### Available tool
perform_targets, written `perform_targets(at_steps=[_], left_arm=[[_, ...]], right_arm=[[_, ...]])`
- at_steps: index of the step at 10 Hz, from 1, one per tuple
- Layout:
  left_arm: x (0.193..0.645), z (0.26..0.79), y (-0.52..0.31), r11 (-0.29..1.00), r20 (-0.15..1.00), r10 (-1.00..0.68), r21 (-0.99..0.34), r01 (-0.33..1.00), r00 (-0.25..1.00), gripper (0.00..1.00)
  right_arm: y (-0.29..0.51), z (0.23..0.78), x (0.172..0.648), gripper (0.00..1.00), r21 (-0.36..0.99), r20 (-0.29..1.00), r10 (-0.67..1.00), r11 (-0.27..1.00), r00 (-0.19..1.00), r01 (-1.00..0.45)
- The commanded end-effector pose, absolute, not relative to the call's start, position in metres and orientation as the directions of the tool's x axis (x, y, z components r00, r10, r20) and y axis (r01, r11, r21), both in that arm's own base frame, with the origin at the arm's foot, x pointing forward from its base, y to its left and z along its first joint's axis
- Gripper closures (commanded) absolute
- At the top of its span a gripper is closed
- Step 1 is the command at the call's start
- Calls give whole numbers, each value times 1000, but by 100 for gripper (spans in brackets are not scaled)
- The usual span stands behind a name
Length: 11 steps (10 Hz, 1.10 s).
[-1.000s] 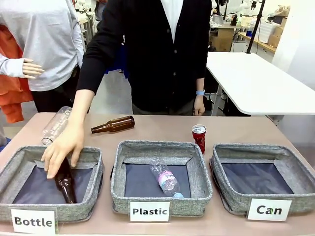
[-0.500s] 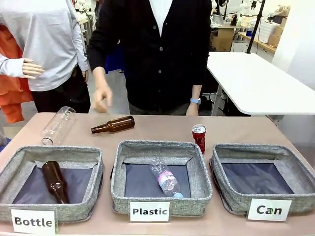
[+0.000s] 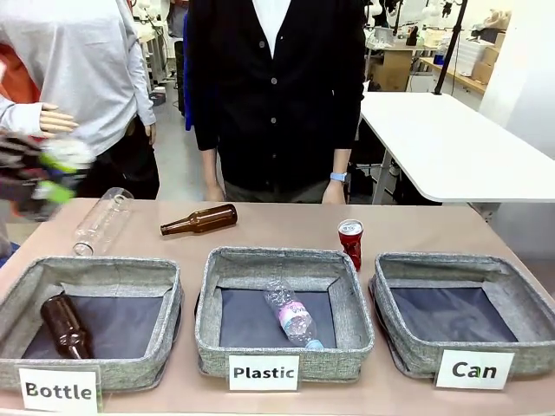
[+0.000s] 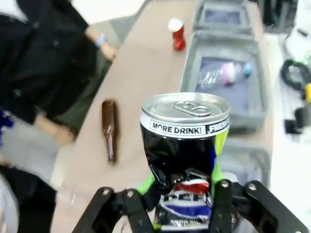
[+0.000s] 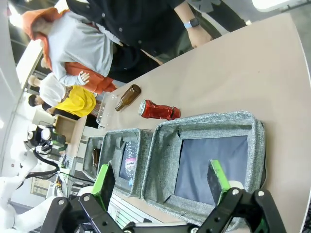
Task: Sort the can waste into the basket.
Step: Pick up the can waste from the table and place it in the right Fabric basket.
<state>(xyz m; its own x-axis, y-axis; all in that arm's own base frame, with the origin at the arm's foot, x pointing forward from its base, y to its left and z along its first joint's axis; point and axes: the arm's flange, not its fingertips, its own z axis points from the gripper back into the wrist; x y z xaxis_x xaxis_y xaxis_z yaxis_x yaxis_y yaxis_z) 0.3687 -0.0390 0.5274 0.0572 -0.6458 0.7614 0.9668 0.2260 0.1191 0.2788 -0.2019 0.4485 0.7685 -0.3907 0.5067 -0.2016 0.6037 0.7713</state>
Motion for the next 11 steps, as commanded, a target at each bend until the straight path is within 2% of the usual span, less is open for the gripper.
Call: perform_targets(at_steps=[1, 4, 6, 8, 10, 11], left_arm=[[421, 526, -102, 186, 775, -623, 14, 983, 106, 100], [449, 495, -241, 1, 674, -731, -154, 988, 105, 100], [457, 478, -323, -38, 659, -747, -171, 984, 86, 100], [447, 467, -393, -100, 645, -763, -177, 979, 38, 100], [425, 450, -440, -86, 638, -767, -192, 978, 58, 100], [415, 445, -449, -46, 645, -755, -237, 970, 122, 100]], right_arm=[[-203, 448, 281, 0, 769, 533, -396, 594, 748, -234], [-203, 448, 281, 0, 769, 533, -396, 594, 748, -234], [-203, 448, 281, 0, 769, 533, -396, 594, 748, -234], [-203, 448, 281, 0, 769, 533, -396, 594, 748, -234], [-203, 448, 281, 0, 769, 533, -396, 594, 748, -234], [-203, 448, 281, 0, 769, 533, -396, 594, 748, -234]])
